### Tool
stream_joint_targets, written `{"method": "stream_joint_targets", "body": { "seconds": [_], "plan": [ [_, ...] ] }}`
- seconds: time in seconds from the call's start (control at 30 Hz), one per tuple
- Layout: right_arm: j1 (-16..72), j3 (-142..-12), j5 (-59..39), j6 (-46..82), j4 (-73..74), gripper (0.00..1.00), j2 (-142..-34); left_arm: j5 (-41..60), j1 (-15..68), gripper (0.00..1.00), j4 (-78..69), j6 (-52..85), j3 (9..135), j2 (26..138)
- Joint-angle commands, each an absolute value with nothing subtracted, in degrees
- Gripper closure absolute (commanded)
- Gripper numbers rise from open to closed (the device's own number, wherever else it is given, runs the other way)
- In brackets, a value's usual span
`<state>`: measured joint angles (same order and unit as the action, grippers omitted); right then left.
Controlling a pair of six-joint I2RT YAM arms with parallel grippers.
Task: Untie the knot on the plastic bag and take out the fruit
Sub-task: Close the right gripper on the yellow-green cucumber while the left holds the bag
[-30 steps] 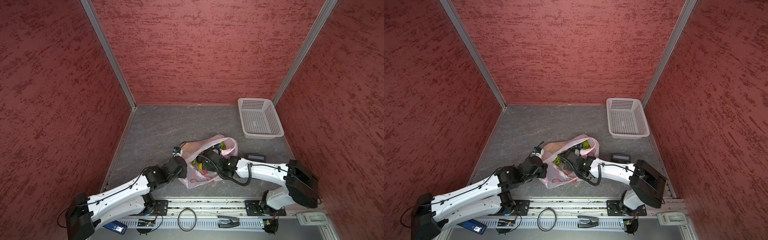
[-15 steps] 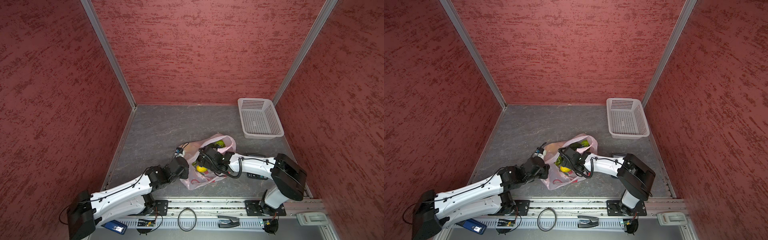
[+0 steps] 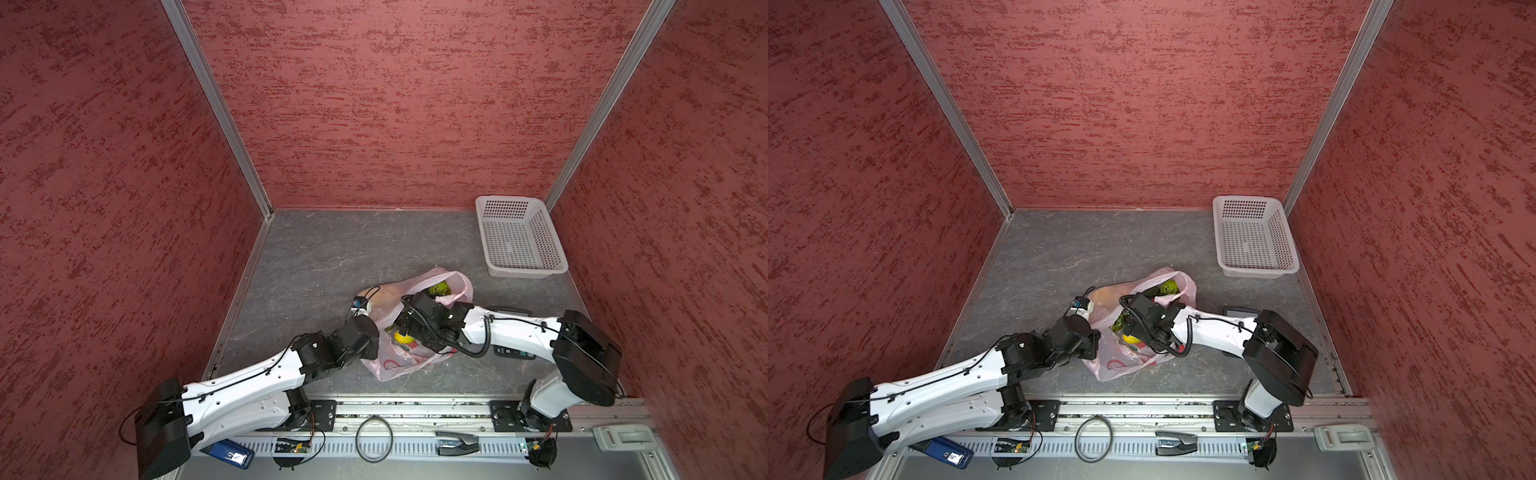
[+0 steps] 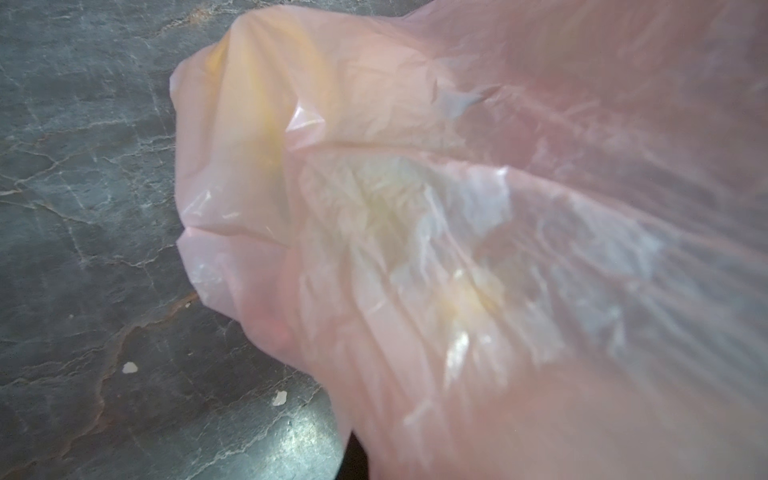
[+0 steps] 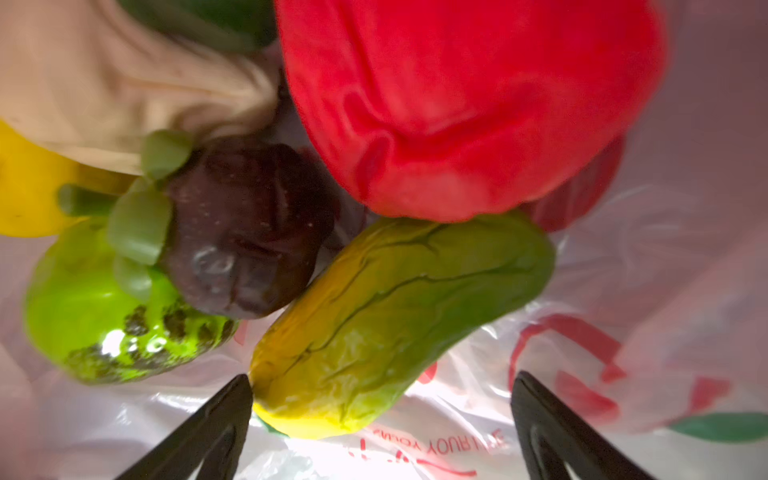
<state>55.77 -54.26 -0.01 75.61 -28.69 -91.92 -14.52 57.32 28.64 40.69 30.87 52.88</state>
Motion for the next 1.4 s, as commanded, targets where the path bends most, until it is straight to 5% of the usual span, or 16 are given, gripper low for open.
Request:
{"method": "stream_joint_targets", "body": {
  "seconds": [0.0, 0.23, 0.83, 1.37],
  "plan": [
    [55.47, -53.71, -0.18, 81.00, -26.73, 0.02, -93.89, -15.80, 58.07, 1.00, 28.91, 41.46, 32.38, 52.79],
    [53.62, -51.56, 0.42, 82.38, -23.25, 0.03, -94.25, -16.73, 58.94, 1.00, 29.88, 42.18, 32.45, 52.26],
    [53.60, -51.60, 2.81, 75.42, -22.16, 0.56, -91.81, -18.06, 59.82, 1.00, 29.02, 42.53, 33.17, 53.31],
    [54.47, -46.17, 4.37, 70.18, -13.16, 0.69, -81.83, -18.46, 60.00, 1.00, 27.22, 42.50, 32.65, 54.30]
  ]
}}
